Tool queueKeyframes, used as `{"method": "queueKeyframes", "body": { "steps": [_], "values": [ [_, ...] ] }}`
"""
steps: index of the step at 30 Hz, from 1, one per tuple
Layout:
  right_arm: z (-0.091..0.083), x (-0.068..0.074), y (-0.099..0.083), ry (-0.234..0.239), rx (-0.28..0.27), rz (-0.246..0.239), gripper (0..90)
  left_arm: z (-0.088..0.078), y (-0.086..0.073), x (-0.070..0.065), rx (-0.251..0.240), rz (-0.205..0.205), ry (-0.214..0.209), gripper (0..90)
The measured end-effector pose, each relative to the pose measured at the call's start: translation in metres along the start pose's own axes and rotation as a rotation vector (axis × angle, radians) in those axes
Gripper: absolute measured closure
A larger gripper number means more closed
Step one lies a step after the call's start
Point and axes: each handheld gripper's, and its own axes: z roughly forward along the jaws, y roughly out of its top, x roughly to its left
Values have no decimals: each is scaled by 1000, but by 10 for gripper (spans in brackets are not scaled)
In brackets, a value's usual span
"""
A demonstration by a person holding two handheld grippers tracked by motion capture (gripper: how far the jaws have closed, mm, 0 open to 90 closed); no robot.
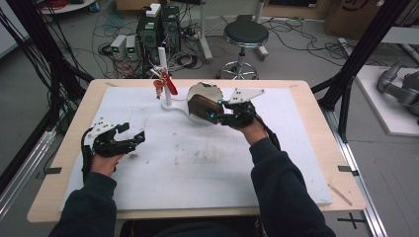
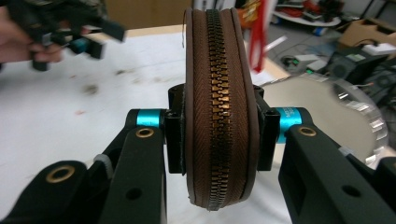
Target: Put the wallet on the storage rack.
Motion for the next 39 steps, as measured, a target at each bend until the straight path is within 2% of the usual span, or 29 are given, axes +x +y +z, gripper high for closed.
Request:
{"method": "queueKeyframes", "body": {
  "steps": [1,5,8,10,11,14,16,20,23,25,26,27,29,32,36,39],
  "values": [
    [3,-10,6,-18,-4,0,655,0,0,0,5,3,-1,221],
    [11,-30,14,-55,-7,3,654,1,0,-1,7,7,-7,221],
    [18,-41,17,-91,4,-8,654,2,0,-1,4,1,-14,221],
    [20,-44,17,-96,9,-7,654,2,0,-1,3,3,-15,221],
    [27,-51,18,-108,40,-22,654,3,-1,-2,6,5,-16,221],
    [32,-55,17,-121,37,-32,654,3,-1,-2,6,4,-18,221],
    [42,-59,13,-129,49,-39,654,3,-1,-2,9,6,-20,221],
    [56,-61,4,-125,112,-42,653,2,-1,-2,7,2,-20,221],
    [66,-62,-1,-133,135,-36,647,2,-1,-2,7,2,-22,221],
    [71,-62,-4,-146,150,-29,615,2,-1,-2,-2,-6,-27,221],
    [73,-62,-5,-159,143,-12,548,2,-1,-2,-2,-5,-29,221],
    [73,-62,-6,-182,126,14,494,2,-1,-2,-2,-5,-29,221],
    [70,-63,-6,-187,106,56,479,1,-2,-2,-2,-7,-29,221],
    [61,-63,-4,-187,105,46,490,1,-2,-2,-1,-9,-30,222],
    [45,-62,-2,-174,95,64,500,1,-2,-3,3,-4,-32,221],
    [31,-61,0,-170,91,87,448,1,-2,-2,-6,-11,-36,221]
  ]
}}
